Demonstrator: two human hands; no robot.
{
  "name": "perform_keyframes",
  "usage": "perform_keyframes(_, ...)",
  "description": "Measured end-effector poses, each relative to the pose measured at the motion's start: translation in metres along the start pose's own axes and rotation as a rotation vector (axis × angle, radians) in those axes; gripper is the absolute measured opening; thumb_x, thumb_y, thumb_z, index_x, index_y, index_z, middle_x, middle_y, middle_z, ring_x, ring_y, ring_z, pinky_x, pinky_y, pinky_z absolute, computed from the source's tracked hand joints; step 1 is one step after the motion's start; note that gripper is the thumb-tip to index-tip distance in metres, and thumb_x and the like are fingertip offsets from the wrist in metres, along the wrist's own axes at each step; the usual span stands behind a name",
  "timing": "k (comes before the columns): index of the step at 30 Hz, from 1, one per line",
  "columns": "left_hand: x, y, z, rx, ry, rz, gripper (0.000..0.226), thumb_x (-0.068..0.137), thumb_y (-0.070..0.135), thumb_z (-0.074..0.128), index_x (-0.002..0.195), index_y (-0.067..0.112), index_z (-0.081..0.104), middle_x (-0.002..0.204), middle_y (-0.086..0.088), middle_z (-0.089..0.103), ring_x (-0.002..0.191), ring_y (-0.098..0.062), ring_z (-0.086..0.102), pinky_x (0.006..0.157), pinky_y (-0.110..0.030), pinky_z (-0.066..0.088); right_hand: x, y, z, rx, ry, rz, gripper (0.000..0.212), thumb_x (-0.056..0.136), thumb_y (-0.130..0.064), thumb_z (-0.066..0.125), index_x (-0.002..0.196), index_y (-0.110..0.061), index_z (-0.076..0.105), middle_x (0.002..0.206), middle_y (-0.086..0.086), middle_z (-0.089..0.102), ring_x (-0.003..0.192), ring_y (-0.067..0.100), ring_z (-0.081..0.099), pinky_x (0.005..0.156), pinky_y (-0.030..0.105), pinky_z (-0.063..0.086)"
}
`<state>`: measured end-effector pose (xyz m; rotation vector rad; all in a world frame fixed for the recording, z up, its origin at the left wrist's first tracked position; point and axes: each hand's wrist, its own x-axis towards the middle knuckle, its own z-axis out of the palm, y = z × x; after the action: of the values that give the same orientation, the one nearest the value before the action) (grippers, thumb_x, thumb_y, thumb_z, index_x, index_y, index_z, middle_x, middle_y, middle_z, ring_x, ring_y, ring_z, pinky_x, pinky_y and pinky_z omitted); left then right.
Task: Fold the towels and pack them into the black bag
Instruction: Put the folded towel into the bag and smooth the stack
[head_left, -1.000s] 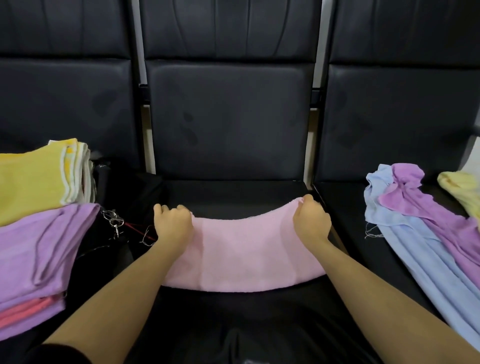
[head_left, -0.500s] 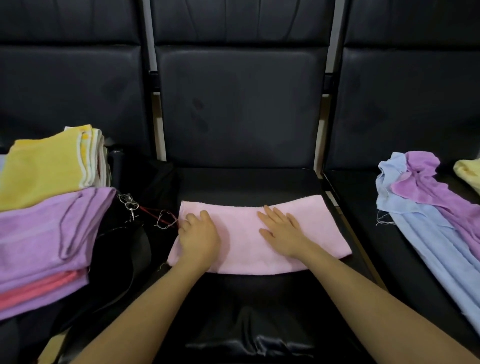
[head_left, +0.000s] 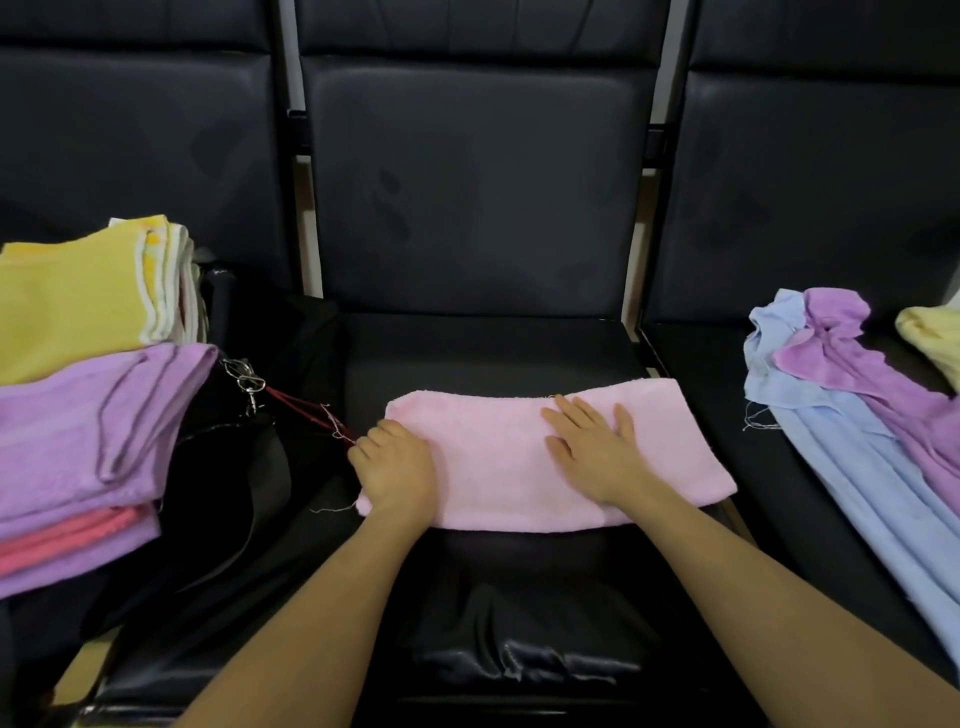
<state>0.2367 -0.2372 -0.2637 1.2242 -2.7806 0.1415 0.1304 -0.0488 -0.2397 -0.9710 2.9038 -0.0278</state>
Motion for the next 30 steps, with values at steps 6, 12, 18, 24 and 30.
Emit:
perform_keyframes(6, 0.005, 0.003, -0.018, 0.037, 0.073, 0.098, 0.012, 0.096, 0.016, 0.039, 0.101, 0.012, 0.049, 0.105, -0.006, 0.060, 0.100, -0.023, 0.055, 0.089, -0.031, 0.038, -0.003, 0.000, 0.003, -0.066, -0.022, -0.030, 0.059, 0.099, -0.053, 0.018, 0.151, -0.036, -0.003, 0.160, -0.006, -0.009, 0.147, 0.016, -0.006, 0.112, 0.058, -0.007)
perform_keyframes(12, 0.012, -0.003, -0.052, -0.176, 0.183, 0.249, 0.019, 0.099, 0.019, 0.041, 0.114, 0.007, 0.041, 0.092, -0.004, 0.066, 0.086, -0.021, 0.063, 0.081, -0.029, 0.036, 0.004, -0.019, 0.012, -0.146, -0.078, -0.032, 0.066, 0.093, -0.066, 0.011, 0.148, -0.040, -0.013, 0.158, 0.000, -0.023, 0.146, 0.023, -0.017, 0.109, 0.062, -0.011)
perform_keyframes(18, 0.013, -0.028, -0.078, -0.503, 0.146, 0.207, 0.038, 0.098, 0.015, 0.045, 0.131, 0.009, 0.028, 0.087, -0.009, 0.062, 0.073, -0.028, 0.061, 0.058, -0.033, 0.038, 0.015, -0.058, 0.027, -0.043, -0.093, -0.029, 0.064, 0.095, -0.063, 0.010, 0.148, -0.039, -0.016, 0.156, -0.001, -0.027, 0.145, 0.022, -0.021, 0.109, 0.061, -0.013)
perform_keyframes(24, 0.005, -0.031, -0.098, -0.800, -0.050, 0.283, 0.039, 0.098, 0.005, 0.036, 0.135, 0.017, 0.036, 0.103, -0.015, 0.056, 0.076, -0.022, 0.052, 0.066, -0.032, 0.042, 0.010, -0.069, 0.017, 0.303, 0.056, -0.071, 0.050, 0.102, -0.042, 0.026, 0.150, -0.030, 0.022, 0.160, -0.006, 0.000, 0.147, 0.015, 0.000, 0.116, 0.044, -0.005)
perform_keyframes(30, -0.009, 0.008, -0.104, -0.905, -0.111, 0.340, 0.044, 0.100, 0.011, 0.038, 0.143, 0.017, 0.038, 0.138, -0.010, 0.044, 0.117, -0.025, 0.050, 0.083, -0.021, 0.037, -0.015, -0.030, -0.015, 0.222, 0.246, 0.104, 0.031, 0.099, -0.029, 0.041, 0.126, -0.020, 0.052, 0.121, -0.001, 0.053, 0.112, 0.018, 0.047, 0.098, 0.033, 0.026)
